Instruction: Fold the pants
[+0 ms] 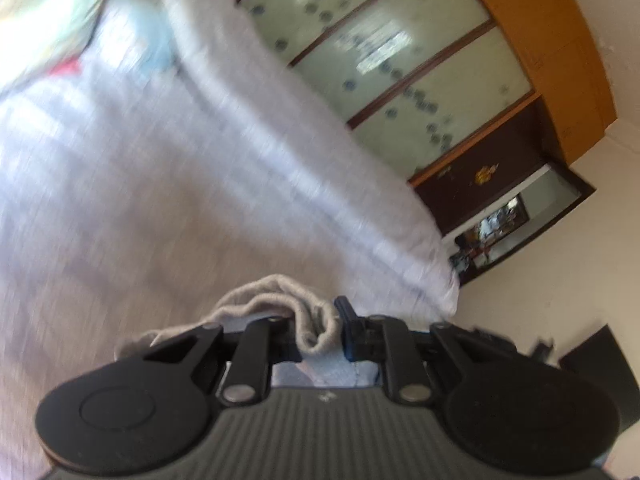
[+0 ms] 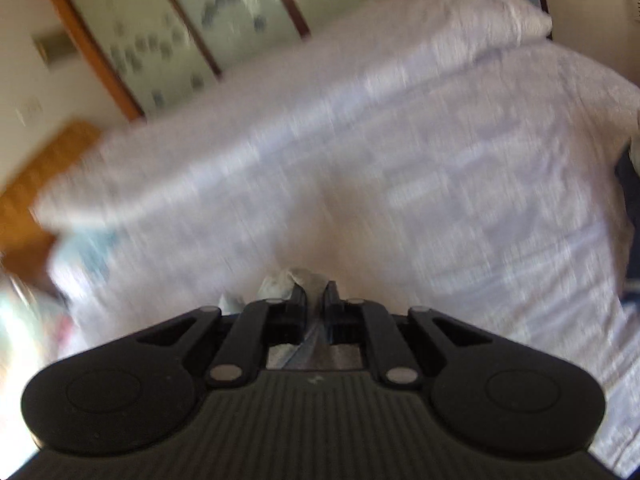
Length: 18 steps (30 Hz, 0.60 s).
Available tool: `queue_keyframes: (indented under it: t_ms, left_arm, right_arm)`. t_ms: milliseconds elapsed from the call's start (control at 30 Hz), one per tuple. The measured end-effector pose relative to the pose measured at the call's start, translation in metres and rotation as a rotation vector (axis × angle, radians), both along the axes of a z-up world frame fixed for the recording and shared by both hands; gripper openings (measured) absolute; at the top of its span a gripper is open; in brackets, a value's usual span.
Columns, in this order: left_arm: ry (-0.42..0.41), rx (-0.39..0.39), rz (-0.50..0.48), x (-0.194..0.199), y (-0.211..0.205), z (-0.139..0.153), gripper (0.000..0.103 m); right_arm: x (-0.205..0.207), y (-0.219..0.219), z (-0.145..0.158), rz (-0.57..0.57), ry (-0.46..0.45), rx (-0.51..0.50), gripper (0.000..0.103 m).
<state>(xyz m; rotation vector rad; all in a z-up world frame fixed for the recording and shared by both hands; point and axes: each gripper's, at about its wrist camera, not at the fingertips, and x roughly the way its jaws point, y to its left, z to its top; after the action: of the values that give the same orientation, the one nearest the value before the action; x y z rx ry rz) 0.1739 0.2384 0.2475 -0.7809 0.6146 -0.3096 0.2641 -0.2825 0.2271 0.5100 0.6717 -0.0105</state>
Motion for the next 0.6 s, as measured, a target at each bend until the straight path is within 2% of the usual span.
queue_keyframes:
  t_ms: [67, 133, 200, 267, 333, 433, 533, 600]
  left_arm:
    - [-0.101, -0.02, 0.019, 0.017, -0.001, 0.055, 0.014]
    - [-0.221, -0.027, 0.024, 0.014, -0.006, 0.103, 0.014]
    - [-0.317, -0.032, 0.021, 0.0, -0.012, 0.131, 0.014]
    - [-0.36, -0.024, 0.02, -0.018, -0.018, 0.139, 0.014]
    - [-0.357, 0.001, 0.027, -0.032, -0.021, 0.126, 0.014]
    - [-0.255, 0.012, 0.028, -0.046, -0.015, 0.073, 0.014]
    - [-0.099, 0.019, 0.057, -0.061, 0.001, -0.009, 0.014]
    - [0.042, -0.008, 0.076, -0.069, 0.014, -0.076, 0.014]
  right_arm:
    - [0.0, -0.01, 0.046, -0.035, -0.12, 0.077, 0.01]
    - [-0.008, -0.02, 0.086, -0.062, -0.236, 0.132, 0.01]
    - [-0.026, -0.033, 0.124, -0.074, -0.367, 0.158, 0.01]
    - [-0.042, -0.043, 0.145, -0.067, -0.444, 0.168, 0.011]
    - [-0.055, -0.051, 0.149, -0.049, -0.472, 0.179, 0.012]
    - [-0.079, -0.061, 0.121, -0.007, -0.464, 0.184, 0.013]
    - [-0.101, -0.069, 0.066, 0.035, -0.383, 0.241, 0.013]
    - [-0.123, -0.072, 0.014, 0.05, -0.284, 0.275, 0.013]
